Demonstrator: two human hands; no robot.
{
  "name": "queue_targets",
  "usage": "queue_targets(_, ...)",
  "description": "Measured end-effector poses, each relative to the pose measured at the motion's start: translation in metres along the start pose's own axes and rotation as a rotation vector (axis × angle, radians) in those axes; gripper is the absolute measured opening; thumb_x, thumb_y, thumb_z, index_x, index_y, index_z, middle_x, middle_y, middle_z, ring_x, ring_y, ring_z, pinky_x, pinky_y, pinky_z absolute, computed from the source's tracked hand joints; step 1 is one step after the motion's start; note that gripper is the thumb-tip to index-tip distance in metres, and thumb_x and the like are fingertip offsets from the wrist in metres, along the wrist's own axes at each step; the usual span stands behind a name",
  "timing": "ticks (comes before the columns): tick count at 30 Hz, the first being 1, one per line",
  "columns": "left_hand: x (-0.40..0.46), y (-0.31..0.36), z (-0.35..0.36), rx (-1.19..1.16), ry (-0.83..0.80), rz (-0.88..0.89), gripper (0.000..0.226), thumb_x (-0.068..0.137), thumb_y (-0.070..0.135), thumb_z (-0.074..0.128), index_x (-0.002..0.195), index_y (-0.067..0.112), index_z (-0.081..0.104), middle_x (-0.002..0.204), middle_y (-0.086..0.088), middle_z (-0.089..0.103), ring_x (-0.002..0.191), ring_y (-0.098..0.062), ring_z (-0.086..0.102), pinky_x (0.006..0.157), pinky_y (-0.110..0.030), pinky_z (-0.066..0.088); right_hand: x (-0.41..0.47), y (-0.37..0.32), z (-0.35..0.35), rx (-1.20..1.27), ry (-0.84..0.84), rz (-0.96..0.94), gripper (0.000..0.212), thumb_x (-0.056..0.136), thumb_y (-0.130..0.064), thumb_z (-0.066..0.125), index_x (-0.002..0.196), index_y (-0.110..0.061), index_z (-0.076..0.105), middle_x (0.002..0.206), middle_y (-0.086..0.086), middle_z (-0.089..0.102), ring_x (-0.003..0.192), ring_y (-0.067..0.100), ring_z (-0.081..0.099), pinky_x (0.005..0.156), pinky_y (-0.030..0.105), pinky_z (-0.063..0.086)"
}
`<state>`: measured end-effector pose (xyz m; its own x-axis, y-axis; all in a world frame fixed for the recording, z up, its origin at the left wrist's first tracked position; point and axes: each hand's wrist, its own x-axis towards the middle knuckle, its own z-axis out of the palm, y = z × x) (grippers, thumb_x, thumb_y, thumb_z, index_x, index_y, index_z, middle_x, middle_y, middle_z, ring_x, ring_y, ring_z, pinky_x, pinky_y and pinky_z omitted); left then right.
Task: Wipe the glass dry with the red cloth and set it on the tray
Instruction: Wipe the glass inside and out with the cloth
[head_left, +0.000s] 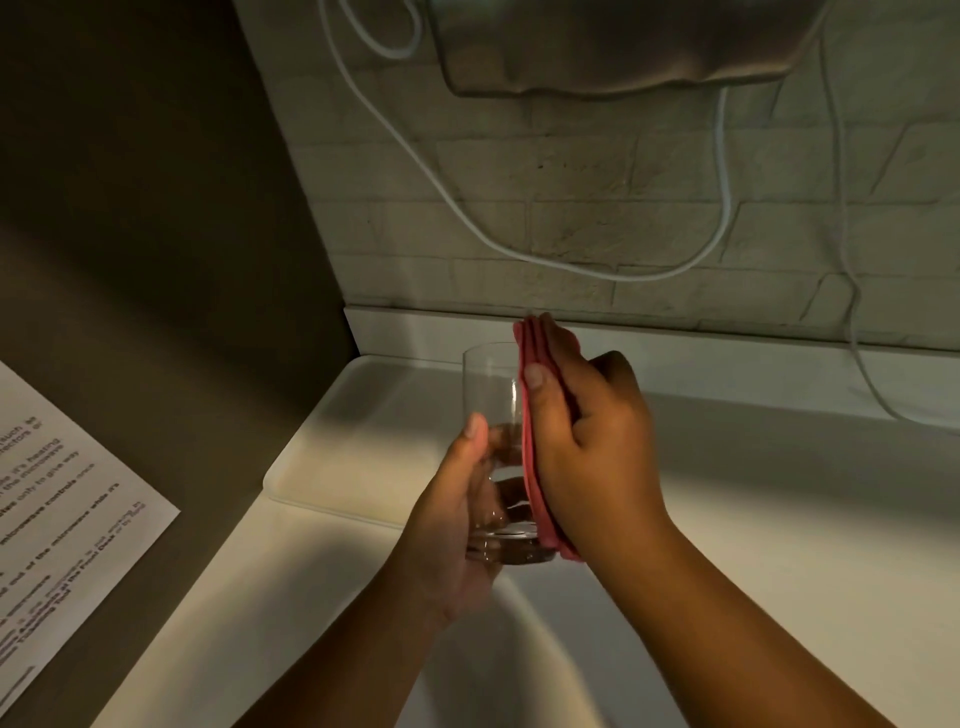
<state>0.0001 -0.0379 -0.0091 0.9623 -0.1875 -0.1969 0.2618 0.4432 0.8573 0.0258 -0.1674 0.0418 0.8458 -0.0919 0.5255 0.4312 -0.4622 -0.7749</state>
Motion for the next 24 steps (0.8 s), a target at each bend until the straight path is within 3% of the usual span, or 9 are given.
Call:
queue_targets(4,0.001,0.001,0.003,-0.132,0.051,-0.03,0.087,0.074,0.075,0.069,0.13,0.008,0.071,0.121,-0.024,0.077,0.106,-0.041,0.076,0.091,-0.059,0.06,0.005,0.008,0.002,0.292,-0.051,0.235,0.034,0.102,-0.037,0.054,0.135,-0.036,0.062,0.102,-0.006,0.062,0.089,-0.006,0.063,0.077,0.004,0.046)
queue_targets(6,0.0,0.002,0.002,-0.216,0.088,0.0,0.082,0.069,0.073,0.074,0.117,0.007,0.071,0.107,-0.018,0.076,0.09,-0.035,0.078,0.079,-0.052,0.065,0.006,0.01,-0.004,0.497,-0.032,0.365,0.032,0.103,-0.036,0.054,0.132,-0.033,0.067,0.115,-0.004,0.072,0.098,-0.002,0.069,0.089,0.018,0.055)
queue_targets(7,0.0,0.004,0.0,-0.256,0.103,0.029,0.078,0.066,0.071,0.077,0.113,0.009,0.07,0.099,-0.014,0.075,0.08,-0.032,0.078,0.07,-0.047,0.065,0.006,0.012,-0.008,0.561,-0.013,0.401,0.03,0.103,-0.037,0.054,0.13,-0.033,0.068,0.117,-0.002,0.074,0.103,0.009,0.071,0.093,0.03,0.057)
queue_targets(10,-0.001,0.013,-0.006,-0.311,0.112,0.1,0.069,0.069,0.06,0.081,0.116,0.012,0.067,0.088,-0.009,0.072,0.073,-0.03,0.075,0.062,-0.043,0.064,0.0,0.015,-0.019,0.632,0.009,0.437,0.032,0.098,-0.044,0.055,0.125,-0.038,0.07,0.114,0.006,0.076,0.104,0.028,0.072,0.094,0.053,0.056)
queue_targets(13,0.0,0.022,-0.012,-0.317,0.078,0.122,0.059,0.071,0.054,0.083,0.11,0.013,0.07,0.087,-0.009,0.072,0.077,-0.032,0.075,0.077,-0.048,0.065,-0.009,0.017,-0.023,0.618,0.011,0.416,0.034,0.097,-0.046,0.056,0.127,-0.037,0.069,0.118,0.004,0.075,0.108,0.025,0.071,0.097,0.056,0.053)
queue_targets(16,0.001,0.025,-0.014,-0.337,0.092,0.095,0.049,0.081,0.056,0.072,0.108,0.015,0.074,0.088,-0.007,0.074,0.082,-0.031,0.079,0.088,-0.05,0.06,-0.016,0.015,-0.024,0.609,-0.018,0.409,0.033,0.097,-0.048,0.057,0.127,-0.04,0.067,0.123,0.009,0.072,0.115,0.036,0.066,0.099,0.06,0.05)
queue_targets(18,0.001,0.025,-0.013,-0.316,0.129,0.074,0.053,0.081,0.057,0.07,0.111,0.014,0.075,0.09,-0.007,0.075,0.087,-0.031,0.077,0.088,-0.049,0.055,-0.02,0.014,-0.024,0.621,-0.032,0.408,0.034,0.095,-0.047,0.056,0.127,-0.04,0.067,0.123,0.013,0.071,0.116,0.041,0.064,0.099,0.062,0.049)
queue_targets(21,-0.002,0.023,-0.012,-0.325,0.117,0.022,0.07,0.086,0.057,0.065,0.134,0.006,0.07,0.098,-0.011,0.071,0.09,-0.027,0.067,0.084,-0.043,0.049,-0.023,0.011,-0.024,0.615,-0.055,0.403,0.042,0.09,-0.051,0.056,0.129,-0.039,0.067,0.123,0.017,0.07,0.115,0.041,0.065,0.098,0.061,0.05)
queue_targets(24,-0.005,0.019,-0.009,-0.331,0.105,0.009,0.071,0.09,0.054,0.062,0.142,0.005,0.065,0.106,-0.016,0.071,0.091,-0.028,0.065,0.084,-0.041,0.048,-0.025,0.01,-0.025,0.566,-0.057,0.338,0.041,0.091,-0.05,0.054,0.13,-0.044,0.065,0.12,0.007,0.07,0.105,0.028,0.071,0.091,0.052,0.057)
